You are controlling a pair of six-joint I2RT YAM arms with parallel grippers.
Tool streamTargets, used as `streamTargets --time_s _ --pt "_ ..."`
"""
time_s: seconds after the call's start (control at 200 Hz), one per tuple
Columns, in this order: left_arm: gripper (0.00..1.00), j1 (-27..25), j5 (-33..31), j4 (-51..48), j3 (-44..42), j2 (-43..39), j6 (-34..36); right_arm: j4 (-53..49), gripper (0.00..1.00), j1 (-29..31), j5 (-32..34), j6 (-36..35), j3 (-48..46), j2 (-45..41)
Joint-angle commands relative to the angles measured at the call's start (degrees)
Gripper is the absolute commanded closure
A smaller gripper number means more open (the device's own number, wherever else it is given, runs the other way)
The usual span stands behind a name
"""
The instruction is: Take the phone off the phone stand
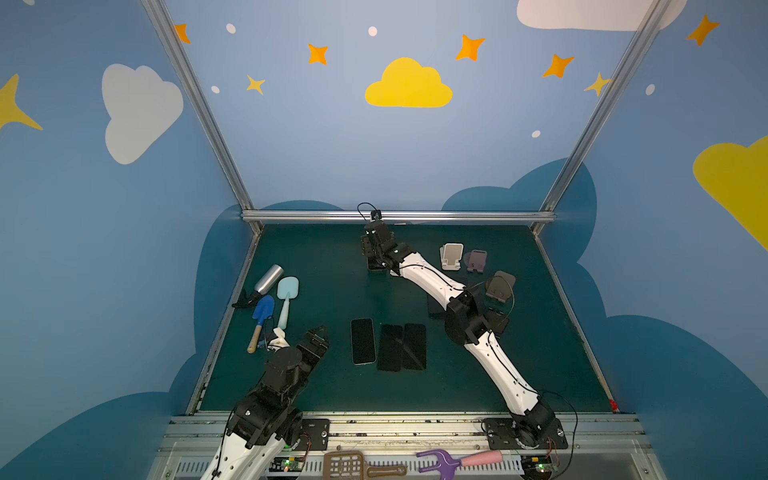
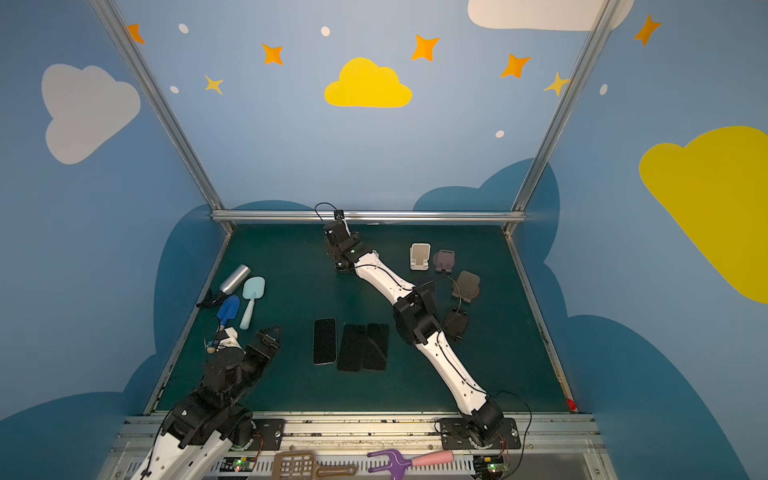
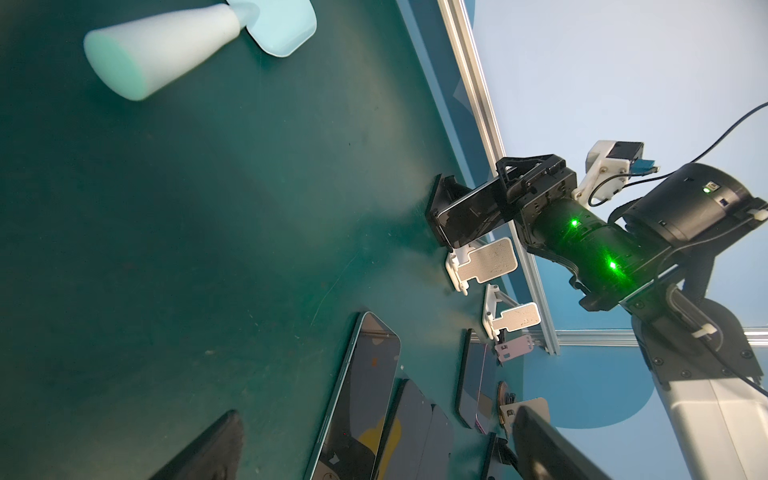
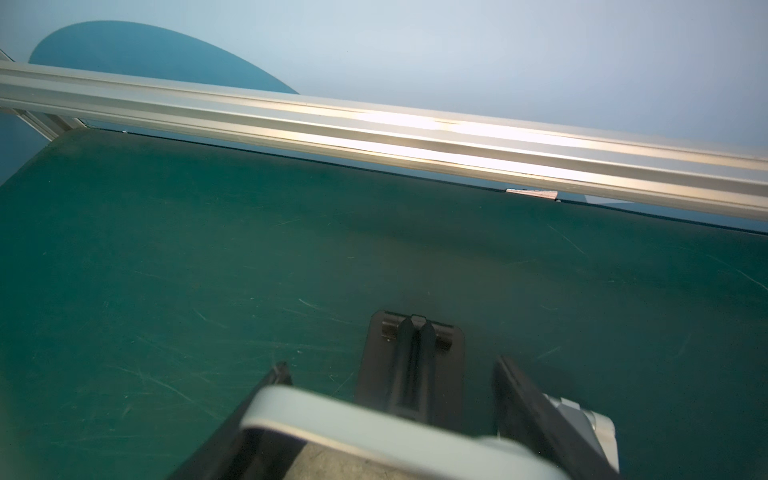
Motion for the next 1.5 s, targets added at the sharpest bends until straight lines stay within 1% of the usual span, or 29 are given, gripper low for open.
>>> streamTargets --time_s 0.0,0.1,0.205,0.435,0.831,0.991,1.176,1.311,1.491 --pt "0.0 0.2 -0.7 -0.7 1.0 -0.6 1.1 -0.4 0.3 0.4 0.3 -0.4 -1.4 -2.6" --pt "0.0 0.2 -0.7 -0.7 1.0 -0.6 1.1 -0.8 0.27 0.4 0.0 -0.4 -1.8 -2.5" --pt "0.0 0.2 -0.6 -0.8 0.9 -0.7 1.0 -1.1 0.21 0.4 -0.2 -0.1 -1.9 -2.3" --pt "0.0 0.1 -0.8 -1.0 0.9 -1.1 0.9 -1.7 0.16 0.7 0.0 0.0 -1.8 -2.0" --pt "0.0 0.2 -1.1 -0.9 1.0 -1.1 0.7 -1.7 0.11 0.5 -0.4 0.4 -1.9 -1.9" --pt "0.0 0.2 -1.1 -0.7 1.4 0.2 0.7 -2.0 0.09 0.7 -0.1 0.8 -1.9 -1.8" --pt "0.0 0.3 -0.9 -0.4 0.3 -0.9 -0.4 -2.8 0.09 0.8 1.5 1.0 -1.7 -1.2" --pt "0.0 0.2 -1.1 -0.9 0.3 -1.1 -0.1 -2.8 0.09 0.8 3.0 2.6 -1.8 -0.8" --pt "0.0 0.3 -1.2 -1.1 0.0 -1.2 -0.3 -1.7 0.16 1.0 3.1 3.3 -1.7 -1.0"
